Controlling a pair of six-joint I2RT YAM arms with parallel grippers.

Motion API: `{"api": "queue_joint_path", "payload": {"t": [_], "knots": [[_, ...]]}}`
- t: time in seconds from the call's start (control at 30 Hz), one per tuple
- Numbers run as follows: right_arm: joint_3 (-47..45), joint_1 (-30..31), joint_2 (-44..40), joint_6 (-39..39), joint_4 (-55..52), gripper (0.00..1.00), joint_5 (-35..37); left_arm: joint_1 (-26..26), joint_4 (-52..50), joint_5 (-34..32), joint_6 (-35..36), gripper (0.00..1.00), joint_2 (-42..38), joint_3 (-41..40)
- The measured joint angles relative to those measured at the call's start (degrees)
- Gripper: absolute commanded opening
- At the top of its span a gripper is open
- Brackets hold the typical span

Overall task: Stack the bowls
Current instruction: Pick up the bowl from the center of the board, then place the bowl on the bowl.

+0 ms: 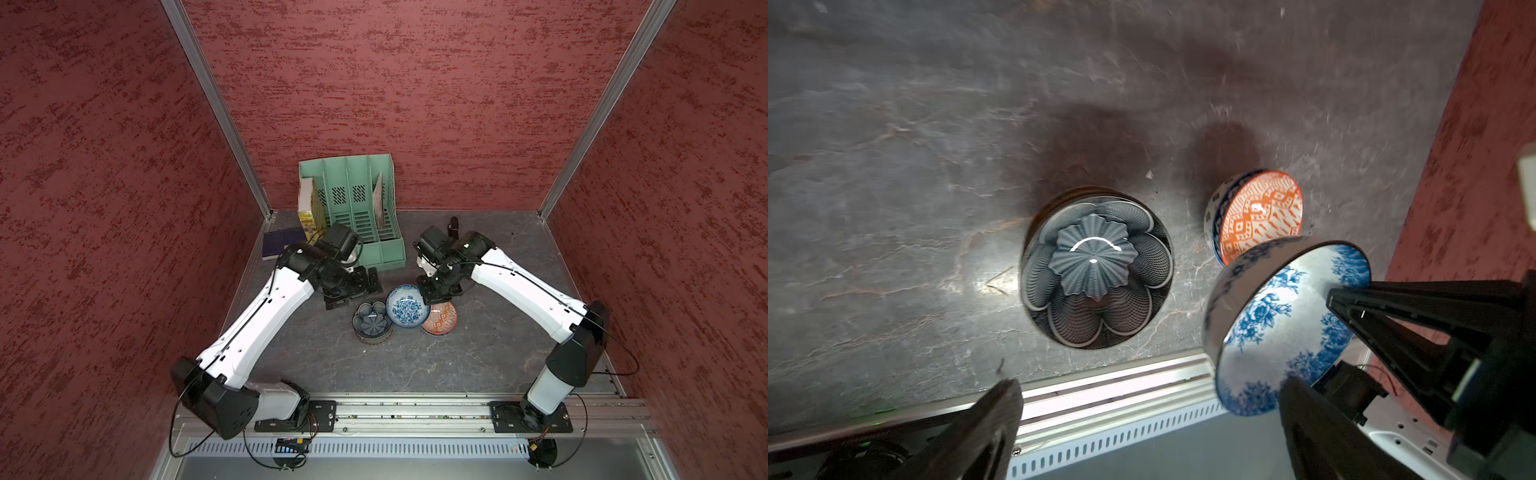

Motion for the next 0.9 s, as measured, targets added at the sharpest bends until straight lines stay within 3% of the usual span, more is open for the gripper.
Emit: {"api": "queue_joint_path", "payload": {"t": [0.17,0.43,0.9], "knots": [[-1.99,-5.25,0.07,-0.66,0.66,0.0,-0.76,7.76,0.09,0.39,0.76,1.0,-7.19,-7.48],[-12.17,-11.69,-0.04,-0.68,3.21,0.0,-1.79,14.38,0.13,2.12,4.57,1.0,-10.84,-15.96],[-22.67,-15.54,-3.19,-0.52,11.02,0.0,-4.28,18.32,1.22,4.98,8.0,1.0,-12.92,-19.96]]}}
